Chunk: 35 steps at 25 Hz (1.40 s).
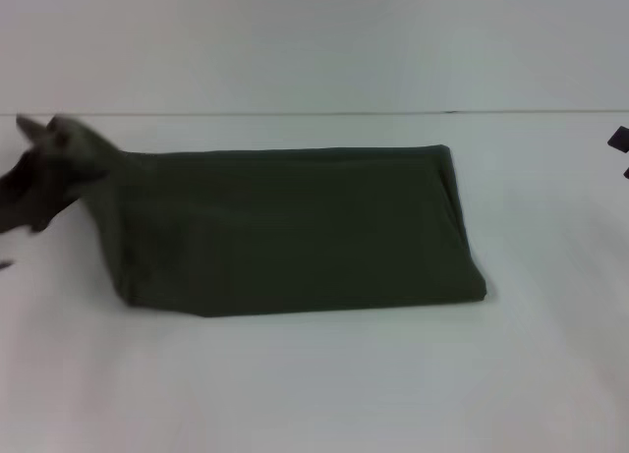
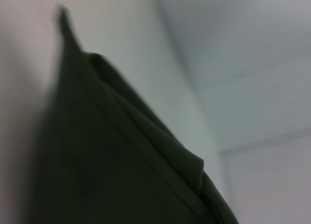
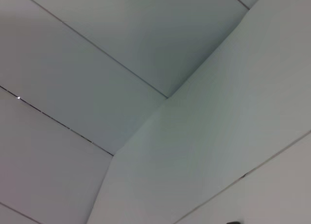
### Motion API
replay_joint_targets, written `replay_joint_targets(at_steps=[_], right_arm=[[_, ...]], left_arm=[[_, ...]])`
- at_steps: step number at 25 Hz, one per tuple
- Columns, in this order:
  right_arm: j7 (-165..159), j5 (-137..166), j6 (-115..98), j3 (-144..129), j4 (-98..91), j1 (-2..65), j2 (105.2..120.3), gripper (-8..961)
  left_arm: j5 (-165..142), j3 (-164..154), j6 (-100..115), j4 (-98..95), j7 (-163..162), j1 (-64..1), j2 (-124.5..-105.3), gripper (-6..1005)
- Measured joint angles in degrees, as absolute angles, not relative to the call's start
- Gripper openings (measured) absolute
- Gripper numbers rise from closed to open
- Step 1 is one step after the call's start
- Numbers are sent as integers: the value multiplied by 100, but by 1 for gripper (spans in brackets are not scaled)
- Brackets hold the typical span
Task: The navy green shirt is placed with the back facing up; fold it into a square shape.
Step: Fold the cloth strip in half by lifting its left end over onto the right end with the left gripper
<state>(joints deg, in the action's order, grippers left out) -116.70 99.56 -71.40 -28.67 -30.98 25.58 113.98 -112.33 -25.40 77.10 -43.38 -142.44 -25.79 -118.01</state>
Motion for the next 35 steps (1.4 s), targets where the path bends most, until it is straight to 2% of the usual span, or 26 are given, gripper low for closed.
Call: replay_joint_targets(at_steps=[10,13,26,31,34,35], right_arm=[[-11664,9960,-7163,-2874,-3092,2613,11428,884],[-11663,9960,-7156,-2878,-3059,2635,11434,884],[-11654,9967,-7117,-2928,-2985,2654,11435,883],[-11664,10029,-7113,-2967,-2965,2661,11401,883],[-11734,10241,-7153,-2993,-2960,2738,11353,882],[-11776,10324,-7168,-3024,-2962,2775,11334,882]], left_arm=[[-11095,-3252,8070,-4597,-14268,-3649,-12341,22],[-10821,-4030,7542,-4221,-14085,-3916,-12428,42],[-9820,-6661,5813,-2458,-13125,-5293,-12465,129],[-9647,-7063,6500,-2901,-13062,-5162,-12408,163],[-9634,-6489,7790,-3726,-13035,-4668,-12366,183],[-9629,-6126,8312,-4114,-13038,-4385,-12352,224]])
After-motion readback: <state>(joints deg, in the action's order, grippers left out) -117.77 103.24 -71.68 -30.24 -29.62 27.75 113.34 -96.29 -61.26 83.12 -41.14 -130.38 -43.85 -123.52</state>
